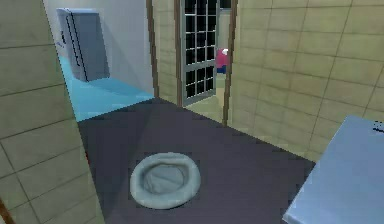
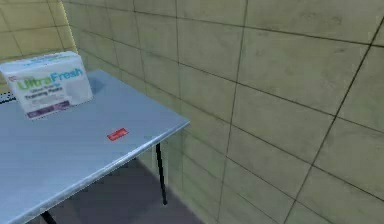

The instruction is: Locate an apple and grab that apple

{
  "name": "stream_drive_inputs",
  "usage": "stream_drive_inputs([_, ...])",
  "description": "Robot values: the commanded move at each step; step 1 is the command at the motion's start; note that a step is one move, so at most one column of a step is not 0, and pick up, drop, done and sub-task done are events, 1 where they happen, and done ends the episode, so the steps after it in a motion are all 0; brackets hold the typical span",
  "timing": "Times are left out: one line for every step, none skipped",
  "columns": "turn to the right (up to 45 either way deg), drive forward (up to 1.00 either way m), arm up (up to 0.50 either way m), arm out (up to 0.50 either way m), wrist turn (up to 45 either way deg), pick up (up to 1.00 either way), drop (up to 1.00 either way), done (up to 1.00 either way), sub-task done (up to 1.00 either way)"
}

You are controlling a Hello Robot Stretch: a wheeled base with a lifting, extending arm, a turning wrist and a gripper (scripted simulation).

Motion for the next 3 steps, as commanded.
stream_drive_inputs([-6.0,0.00,0.00,0.00,0.0,0.00,0.00,0.00,0.00])
stream_drive_inputs([0.0,0.75,0.00,0.00,0.0,0.00,0.00,0.00,0.00])
stream_drive_inputs([45.0,0.00,0.00,0.00,0.0,0.00,0.00,0.00,0.00])
